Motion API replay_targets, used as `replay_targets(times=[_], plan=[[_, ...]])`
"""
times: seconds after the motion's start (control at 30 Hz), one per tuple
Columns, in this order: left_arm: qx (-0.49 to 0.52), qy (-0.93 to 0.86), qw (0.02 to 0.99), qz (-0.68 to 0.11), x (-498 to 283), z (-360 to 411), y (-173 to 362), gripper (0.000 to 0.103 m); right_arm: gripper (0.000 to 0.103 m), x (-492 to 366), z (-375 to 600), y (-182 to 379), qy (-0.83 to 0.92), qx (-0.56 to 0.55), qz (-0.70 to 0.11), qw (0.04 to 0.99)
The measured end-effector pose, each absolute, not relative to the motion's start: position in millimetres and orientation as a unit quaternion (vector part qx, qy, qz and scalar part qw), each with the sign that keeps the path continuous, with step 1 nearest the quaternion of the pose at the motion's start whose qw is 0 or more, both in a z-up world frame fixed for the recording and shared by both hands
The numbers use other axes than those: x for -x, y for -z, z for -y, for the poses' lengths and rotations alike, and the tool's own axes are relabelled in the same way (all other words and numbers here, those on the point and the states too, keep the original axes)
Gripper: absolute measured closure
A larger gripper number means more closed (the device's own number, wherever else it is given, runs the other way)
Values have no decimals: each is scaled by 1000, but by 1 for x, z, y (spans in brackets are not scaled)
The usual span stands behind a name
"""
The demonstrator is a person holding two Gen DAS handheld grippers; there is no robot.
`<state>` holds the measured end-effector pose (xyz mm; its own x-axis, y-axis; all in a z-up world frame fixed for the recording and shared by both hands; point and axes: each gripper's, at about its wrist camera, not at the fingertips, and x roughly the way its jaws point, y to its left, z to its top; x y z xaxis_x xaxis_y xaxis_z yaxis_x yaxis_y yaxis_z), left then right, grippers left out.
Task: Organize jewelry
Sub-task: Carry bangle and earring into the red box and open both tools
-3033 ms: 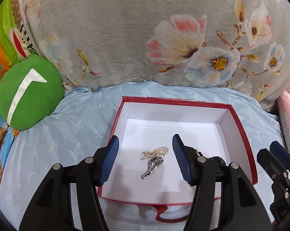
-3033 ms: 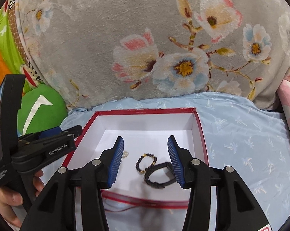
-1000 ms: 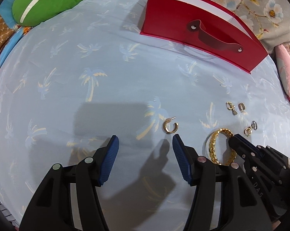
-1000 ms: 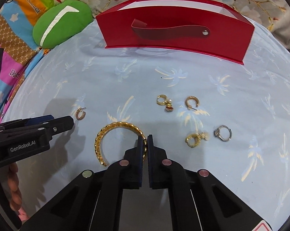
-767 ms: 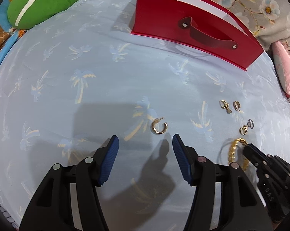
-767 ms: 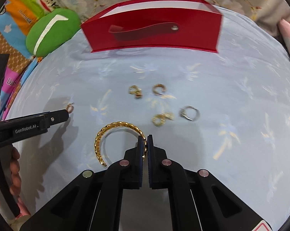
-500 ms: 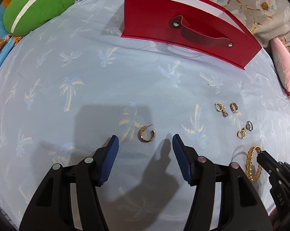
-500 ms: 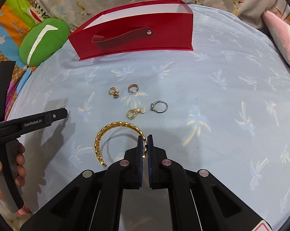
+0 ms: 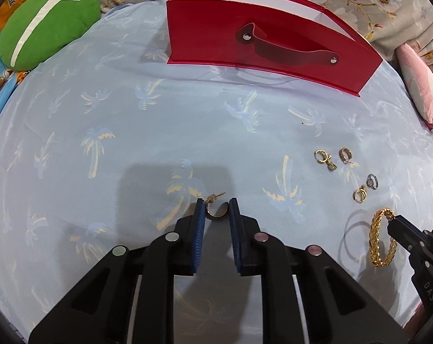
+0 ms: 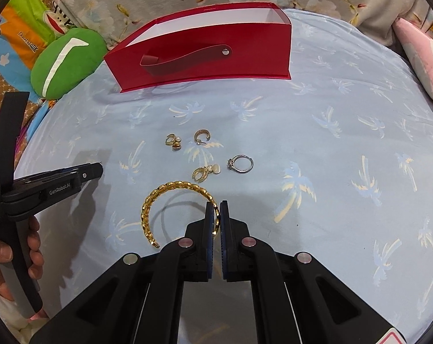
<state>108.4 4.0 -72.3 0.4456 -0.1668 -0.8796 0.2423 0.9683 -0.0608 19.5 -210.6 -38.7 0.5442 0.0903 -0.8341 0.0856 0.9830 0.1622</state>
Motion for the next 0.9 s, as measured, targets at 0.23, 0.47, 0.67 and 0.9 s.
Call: replay_targets(times=[0.23,0.47,0.67,0.9], plan=[[-15,140,847,-512,-104,-6,65,87,100,-20,209,31,-5,-92,-471,878],[-2,155,863,-480,-102,-6,30,87,100,-25,210,4,-9,-92,-439,893],[9,165,881,-443,-106,-6,-7,87,100,-36,212,-27,-11,-87,-402,912],[13,172,906,-387,-121,-1,-55,87,100,-56,220,-67,-14,-86,-351,932]])
